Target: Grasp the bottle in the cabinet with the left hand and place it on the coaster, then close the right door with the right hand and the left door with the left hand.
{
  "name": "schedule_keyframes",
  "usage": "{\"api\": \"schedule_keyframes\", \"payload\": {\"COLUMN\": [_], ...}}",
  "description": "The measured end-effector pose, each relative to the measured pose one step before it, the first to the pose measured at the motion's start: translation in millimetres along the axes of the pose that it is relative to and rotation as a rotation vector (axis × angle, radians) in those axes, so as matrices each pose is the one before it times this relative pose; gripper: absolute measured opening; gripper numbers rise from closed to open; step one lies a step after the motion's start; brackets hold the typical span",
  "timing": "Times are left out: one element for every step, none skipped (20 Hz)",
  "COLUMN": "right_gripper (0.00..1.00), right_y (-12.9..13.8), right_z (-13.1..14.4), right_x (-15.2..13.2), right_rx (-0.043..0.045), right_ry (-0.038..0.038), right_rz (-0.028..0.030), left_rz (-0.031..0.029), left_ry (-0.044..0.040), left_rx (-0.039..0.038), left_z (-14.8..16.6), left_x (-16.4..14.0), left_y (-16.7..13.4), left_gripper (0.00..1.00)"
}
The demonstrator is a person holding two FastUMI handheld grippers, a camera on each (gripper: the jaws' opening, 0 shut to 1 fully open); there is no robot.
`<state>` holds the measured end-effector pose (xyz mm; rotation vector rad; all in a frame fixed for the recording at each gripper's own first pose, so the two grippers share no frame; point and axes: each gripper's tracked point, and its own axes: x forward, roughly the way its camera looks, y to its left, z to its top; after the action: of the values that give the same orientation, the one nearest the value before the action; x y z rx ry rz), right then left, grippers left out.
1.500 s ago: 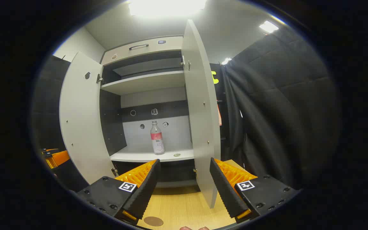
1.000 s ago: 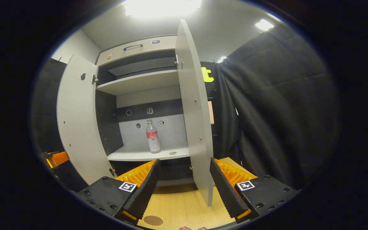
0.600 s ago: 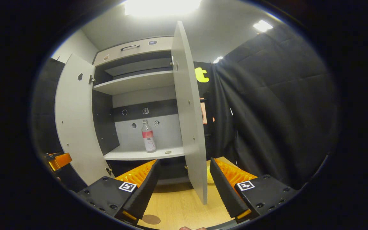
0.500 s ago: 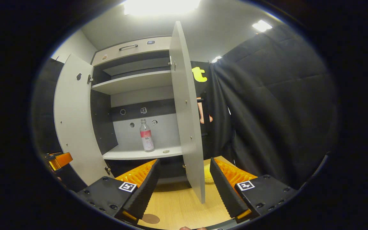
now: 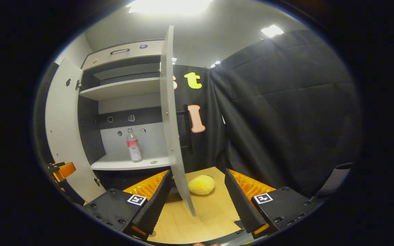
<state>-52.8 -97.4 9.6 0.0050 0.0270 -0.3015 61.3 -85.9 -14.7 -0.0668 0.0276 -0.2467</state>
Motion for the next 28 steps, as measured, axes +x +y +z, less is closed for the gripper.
{"api": "schedule_keyframes", "payload": {"right_gripper": [0.98, 0.98, 0.98, 0.98, 0.98, 0.98, 0.98, 0.98, 0.98, 0.92, 0.92, 0.92, 0.92, 0.92, 0.92, 0.92, 0.92, 0.92, 0.92, 0.92, 0.92, 0.92, 0.98, 0.92, 0.92, 0.92, 0.92, 0.92], "right_y": [-10.00, -10.27, -10.17, -11.06, -9.37, -10.23, -6.91, -4.98, -4.25, -4.62, -4.15, -3.13, -0.38, 0.04, -0.06, -1.27, -2.61, -1.08, -1.38, -1.36, -1.22, -1.42, -1.90, -1.86, -0.83, -0.72, -0.73, -0.28], "right_z": [3.33, 0.72, 2.07, 0.96, 1.69, 0.39, -0.50, -0.63, 0.47, 0.60, 1.30, -0.22, 0.17, -0.75, -0.79, -2.41, -0.30, -1.31, -0.55, -3.14, -1.32, -0.44, -0.27, 0.81, -0.93, 1.04, -0.55, -0.18], "right_x": [1.69, 3.73, 3.70, 5.60, 6.07, 7.25, 8.52, 9.29, 8.55, 9.01, 8.88, 8.20, 8.46, 8.23, 7.33, 5.78, 7.57, 6.16, 6.97, 4.82, 6.56, 5.42, 5.53, 5.85, 5.44, 4.53, 4.26, 3.67], "right_rx": [0.00360, 0.00554, 0.00581, 0.00505, 0.00585, 0.00898, 0.00929, 0.00886, 0.00650, 0.00387, 0.00125, 0.00052, -0.00012, 0.00057, 0.00060, -0.00049, -0.00047, 0.00077, 0.00191, 0.00408, 0.00484, 0.00278, 0.00086, -0.00007, -0.00041, -0.00139, -0.00223, -0.00238], "right_ry": [-0.00529, -0.00240, -0.00307, -0.00586, -0.00689, -0.00427, -0.00006, 0.00448, -0.00089, -0.00508, -0.00480, -0.00300, -0.00257, -0.00024, 0.00197, 0.00125, 0.00199, 0.00224, 0.00339, 0.00474, 0.00484, 0.00453, 0.00434, 0.00289, 0.00011, -0.00270, -0.00355, -0.00348], "right_rz": [-0.02811, -0.02683, -0.02735, -0.02666, -0.02504, -0.02105, -0.01649, -0.01270, -0.00930, -0.00910, -0.00791, -0.00371, -0.00094, 0.00210, 0.00393, 0.00226, 0.00060, -0.00049, -0.00312, -0.00271, -0.00099, -0.00181, -0.00161, -0.00186, -0.00153, -0.00207, -0.00304, -0.00277], "left_rz": [-0.01892, -0.01920, -0.01431, -0.01309, -0.01199, -0.00877, -0.00204, -0.00245, -0.00045, -0.00023, 0.00413, 0.00780, 0.00321, 0.00429, 0.00529, 0.00788, 0.00448, 0.00642, 0.00325, 0.00227, 0.00080, 0.00043, 0.00155, 0.00239, 0.00119, 0.00186, -0.00111, 0.00146], "left_ry": [-0.00966, -0.00719, -0.00417, -0.00022, 0.00338, 0.00321, 0.00427, 0.00288, 0.00055, -0.00146, 0.00124, 0.00112, 0.00101, 0.00271, 0.00189, 0.00693, 0.00309, 0.00487, 0.00756, 0.00890, 0.00409, 0.00312, 0.00316, 0.00347, 0.00101, 0.00089, 0.00183, 0.00824], "left_rx": [-0.00165, 0.00221, 0.00589, 0.00721, 0.00622, 0.00777, 0.00971, 0.00986, 0.00745, 0.00498, 0.00402, 0.00051, -0.00289, -0.00508, -0.00503, -0.00479, -0.00452, -0.00436, -0.00513, -0.00581, -0.00526, -0.00117, 0.00200, 0.00353, 0.00558, 0.00812, 0.00900, 0.00543], "left_z": [4.97, 2.67, 2.44, 1.34, 0.19, 1.44, 1.43, 2.58, 2.81, 2.04, 2.83, 1.89, 1.26, -0.17, 0.90, -0.78, 0.31, -1.65, -1.43, -2.32, -1.09, -1.97, -0.99, -1.94, -0.66, -2.22, -1.52, -4.18], "left_x": [11.96, 12.25, 12.42, 13.06, 12.45, 12.98, 12.60, 13.36, 13.53, 11.86, 13.86, 13.95, 11.97, 14.29, 12.62, 14.29, 13.14, 11.63, 11.28, 10.33, 11.15, 10.20, 10.14, 10.26, 10.14, 10.00, 10.28, 8.40], "left_y": [-7.10, -8.21, -7.25, -6.93, -7.31, -5.85, -3.50, -3.28, -1.02, -0.65, -0.16, 1.36, 0.21, 0.06, 0.12, 0.85, 1.18, 0.62, 0.90, 0.26, 0.47, -1.10, -0.69, -0.04, -0.42, -1.50, -1.10, -0.15], "left_gripper": [0.92, 0.94, 0.94, 0.94, 0.94, 0.94, 0.94, 0.94, 0.94, 0.94, 0.94, 0.94, 0.94, 0.94, 0.94, 0.94, 0.94, 0.94, 1.00, 1.00, 1.00, 0.94, 0.94, 1.00, 1.00, 1.00, 0.94, 0.94]}}
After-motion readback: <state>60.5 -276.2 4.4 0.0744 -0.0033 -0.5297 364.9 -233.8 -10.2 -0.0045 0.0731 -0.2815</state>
